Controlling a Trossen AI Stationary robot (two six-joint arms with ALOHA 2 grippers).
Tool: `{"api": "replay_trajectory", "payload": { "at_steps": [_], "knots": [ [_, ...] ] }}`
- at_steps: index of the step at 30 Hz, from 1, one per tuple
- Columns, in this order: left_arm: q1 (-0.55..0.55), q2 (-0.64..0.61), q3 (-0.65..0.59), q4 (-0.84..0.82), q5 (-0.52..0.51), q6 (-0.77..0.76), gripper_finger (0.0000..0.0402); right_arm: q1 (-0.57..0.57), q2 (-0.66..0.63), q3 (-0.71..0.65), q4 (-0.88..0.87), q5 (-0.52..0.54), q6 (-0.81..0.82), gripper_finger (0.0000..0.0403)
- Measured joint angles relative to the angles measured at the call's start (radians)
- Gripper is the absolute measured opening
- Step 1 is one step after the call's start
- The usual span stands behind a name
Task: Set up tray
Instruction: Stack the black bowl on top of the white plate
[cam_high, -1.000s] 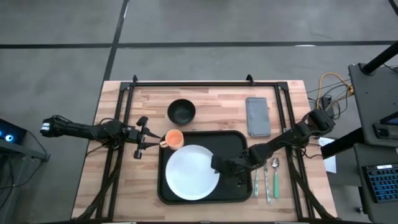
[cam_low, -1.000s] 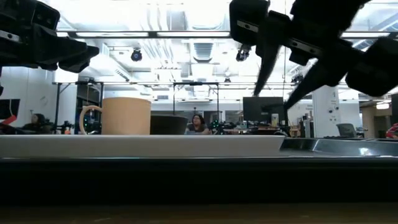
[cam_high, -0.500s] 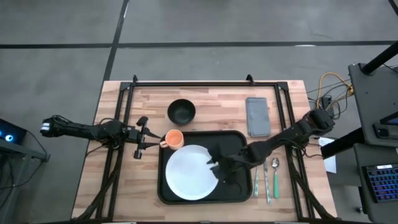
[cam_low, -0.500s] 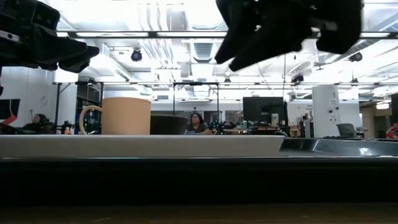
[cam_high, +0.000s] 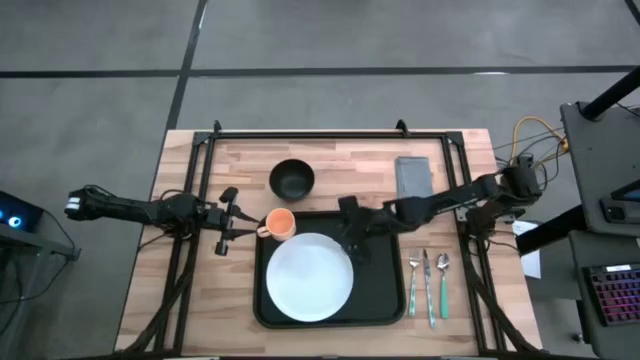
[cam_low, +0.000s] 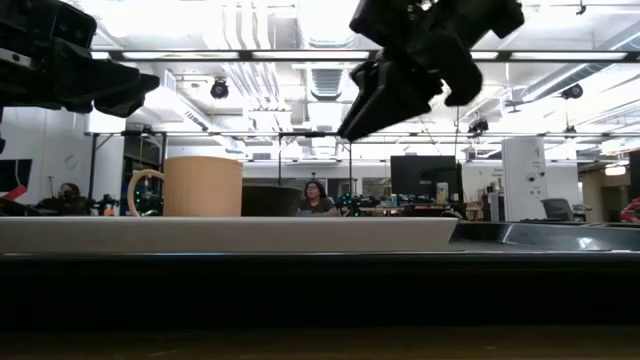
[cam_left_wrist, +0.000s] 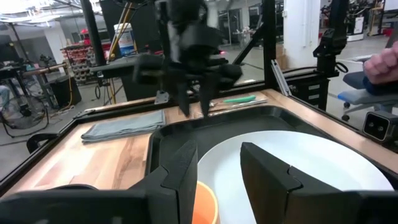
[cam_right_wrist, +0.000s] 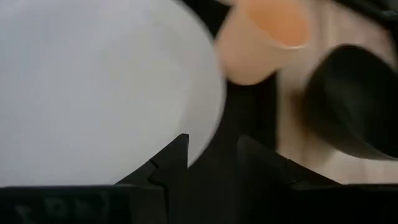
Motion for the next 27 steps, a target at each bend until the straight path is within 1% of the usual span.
{"api": "replay_trajectory", "payload": {
  "at_steps": [3,6,9,12,19,27],
  "knots": [
    [0.0,0.0,0.0,0.0,0.0,-0.006,0.0105,-0.045,-0.073,-0.068,0.065,-0.013,0.014,0.0131],
    [0.0,0.001,0.0,0.0,0.0,-0.024,0.0105,-0.092,-0.165,-0.156,0.153,-0.071,0.034,0.0134],
    [0.0,0.001,0.0,0.0,0.0,-0.026,0.0105,-0.139,-0.269,-0.261,0.278,-0.131,0.065,0.0134],
    [0.0,0.003,0.0,0.0,0.0,-0.026,0.0105,-0.177,-0.37,-0.354,0.382,-0.133,0.105,0.013],
    [0.0,0.005,0.001,0.0,0.0,-0.026,0.0105,-0.246,-0.591,-0.528,0.491,-0.132,0.157,0.0123],
    [0.0,0.005,0.004,0.001,0.0,-0.026,0.0105,-0.262,-0.797,-0.699,0.586,-0.132,0.185,0.013]
  ]
}}
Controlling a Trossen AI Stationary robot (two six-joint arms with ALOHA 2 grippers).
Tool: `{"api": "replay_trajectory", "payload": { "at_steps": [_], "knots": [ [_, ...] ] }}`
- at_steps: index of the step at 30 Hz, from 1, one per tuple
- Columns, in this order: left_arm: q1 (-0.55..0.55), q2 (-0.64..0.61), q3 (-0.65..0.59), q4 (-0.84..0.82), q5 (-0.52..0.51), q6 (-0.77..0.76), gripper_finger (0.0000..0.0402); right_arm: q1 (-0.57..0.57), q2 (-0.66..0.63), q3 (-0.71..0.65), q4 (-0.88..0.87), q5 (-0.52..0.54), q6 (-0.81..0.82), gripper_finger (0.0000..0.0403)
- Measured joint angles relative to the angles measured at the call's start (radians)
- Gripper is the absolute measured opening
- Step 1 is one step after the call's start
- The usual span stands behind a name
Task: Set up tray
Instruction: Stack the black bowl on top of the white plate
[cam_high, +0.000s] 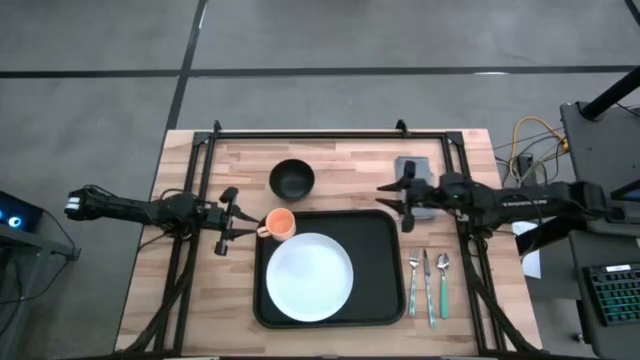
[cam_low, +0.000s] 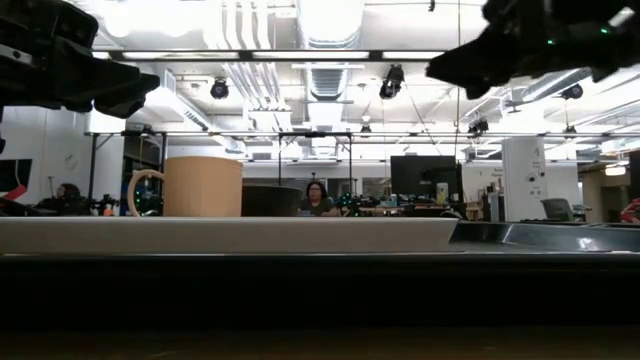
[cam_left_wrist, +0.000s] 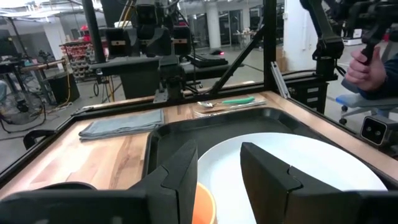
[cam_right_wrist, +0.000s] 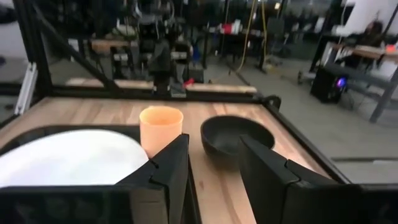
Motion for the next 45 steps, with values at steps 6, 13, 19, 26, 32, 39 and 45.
{"api": "replay_trajectory", "payload": {
  "at_steps": [6,13,19,26,32,39,45],
  "knots": [
    [0.0,0.0,-0.001,0.004,0.0,0.001,0.0105,0.0,-0.158,-0.092,0.059,-0.001,0.001,0.0131],
    [0.0,0.0,-0.003,0.008,0.0,0.003,0.0105,0.001,-0.324,-0.149,0.058,-0.08,0.008,0.0121],
    [0.0,0.0,-0.003,0.008,-0.02,0.004,0.0105,0.001,-0.413,-0.172,0.016,-0.105,-0.001,0.0124],
    [0.0,0.002,-0.003,0.044,-0.094,0.038,0.0105,0.001,-0.48,-0.213,0.004,-0.105,0.009,0.013],
    [0.001,0.002,-0.003,0.088,-0.098,0.038,0.0105,0.001,-0.532,-0.231,0.002,-0.111,0.037,0.0122],
    [0.002,0.002,-0.003,0.194,-0.135,0.067,0.0105,0.001,-0.595,-0.271,0.002,-0.134,0.042,0.0116],
    [0.002,0.002,-0.003,0.205,-0.15,0.059,0.0105,0.002,-0.654,-0.296,0.0,-0.176,0.07,0.012]
  ]
}}
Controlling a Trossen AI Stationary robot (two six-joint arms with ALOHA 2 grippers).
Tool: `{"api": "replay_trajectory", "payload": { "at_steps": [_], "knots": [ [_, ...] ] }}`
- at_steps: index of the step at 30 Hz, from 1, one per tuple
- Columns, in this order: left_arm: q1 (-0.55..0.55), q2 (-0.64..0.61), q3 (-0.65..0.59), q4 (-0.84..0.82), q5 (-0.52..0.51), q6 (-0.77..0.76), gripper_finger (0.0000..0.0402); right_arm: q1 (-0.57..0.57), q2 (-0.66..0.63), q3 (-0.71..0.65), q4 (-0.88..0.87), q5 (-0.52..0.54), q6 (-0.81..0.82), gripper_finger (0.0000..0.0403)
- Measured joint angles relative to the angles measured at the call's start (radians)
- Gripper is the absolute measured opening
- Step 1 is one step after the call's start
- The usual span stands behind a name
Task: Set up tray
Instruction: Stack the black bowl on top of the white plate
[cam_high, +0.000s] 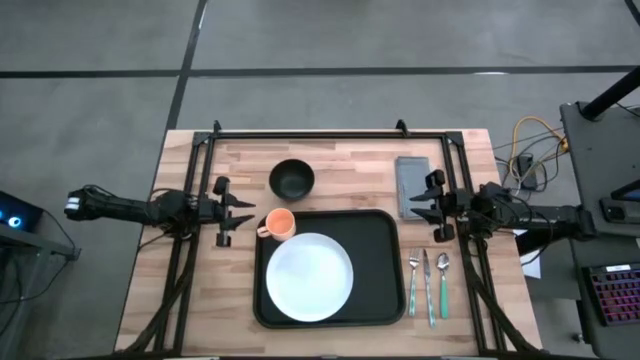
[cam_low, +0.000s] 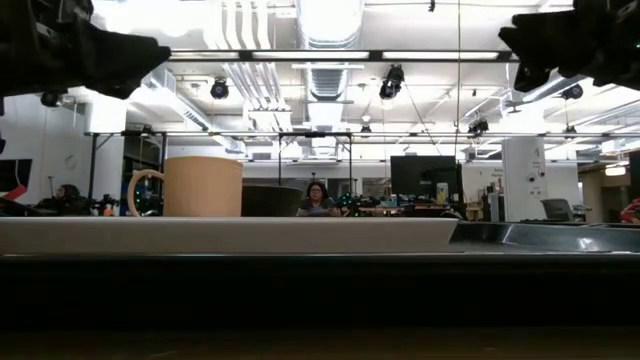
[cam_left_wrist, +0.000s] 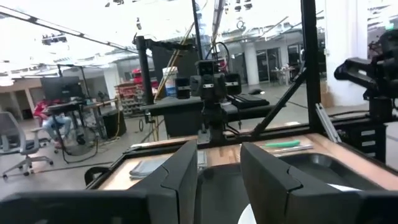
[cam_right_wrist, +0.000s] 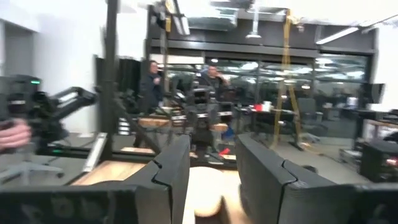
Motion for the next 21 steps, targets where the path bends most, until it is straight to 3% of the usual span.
{"api": "replay_trajectory", "payload": {
  "at_steps": [3,11,21],
  "knots": [
    [0.0,0.0,0.0,0.041,-0.021,0.004,0.0105,0.0,-0.016,-0.004,0.0,-0.052,0.005,0.0123],
    [0.008,0.0,0.009,0.125,-0.264,0.057,0.0105,0.0,-0.021,-0.004,-0.011,-0.061,0.001,0.0117],
    [0.013,0.071,0.147,0.127,-0.287,0.057,0.0105,0.0,-0.022,-0.012,-0.023,-0.06,-0.001,0.0112]
  ]
}}
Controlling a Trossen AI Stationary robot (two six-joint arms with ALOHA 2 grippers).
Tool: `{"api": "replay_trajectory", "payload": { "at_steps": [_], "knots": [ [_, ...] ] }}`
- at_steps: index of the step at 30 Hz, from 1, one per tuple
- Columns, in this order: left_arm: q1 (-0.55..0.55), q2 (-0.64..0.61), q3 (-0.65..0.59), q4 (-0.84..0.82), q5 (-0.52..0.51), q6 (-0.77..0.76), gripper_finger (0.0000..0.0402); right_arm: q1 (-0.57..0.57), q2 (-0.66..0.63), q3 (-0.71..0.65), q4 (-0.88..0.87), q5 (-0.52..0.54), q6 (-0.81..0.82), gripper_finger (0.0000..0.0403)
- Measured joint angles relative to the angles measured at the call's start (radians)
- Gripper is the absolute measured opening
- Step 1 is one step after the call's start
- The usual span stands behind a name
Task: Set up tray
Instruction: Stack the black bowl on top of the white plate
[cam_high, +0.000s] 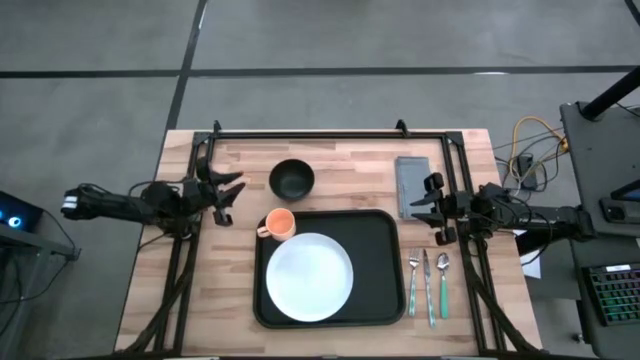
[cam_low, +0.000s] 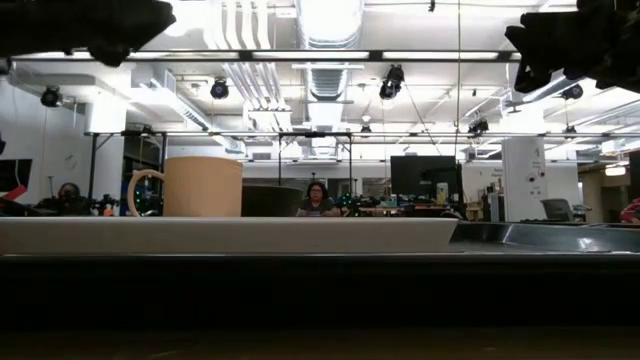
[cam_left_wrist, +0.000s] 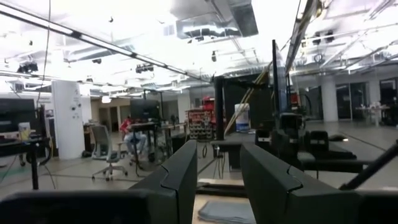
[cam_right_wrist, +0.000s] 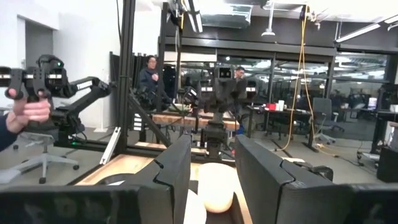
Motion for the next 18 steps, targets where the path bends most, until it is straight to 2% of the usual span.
{"api": "replay_trajectory", "payload": {
  "at_steps": [2,6,10,14,18],
  "knots": [
    [0.004,0.046,0.041,-0.003,-0.014,-0.007,0.0105,0.0,0.0,0.0,-0.001,0.0,-0.006,0.0112],
    [0.014,0.174,0.141,-0.003,-0.12,-0.034,0.0105,0.0,0.0,0.0,-0.012,0.0,-0.008,0.0112],
    [0.047,0.322,0.254,-0.027,-0.18,-0.058,0.0105,0.0,0.0,0.0,-0.027,0.001,-0.033,0.0112],
    [0.101,0.474,0.364,-0.042,-0.183,-0.075,0.0105,0.0,0.007,-0.001,-0.028,0.001,-0.037,0.0112],
    [0.167,0.62,0.501,-0.167,-0.18,-0.119,0.0105,0.0,0.008,-0.001,-0.029,0.001,-0.035,0.0112]
  ]
}}
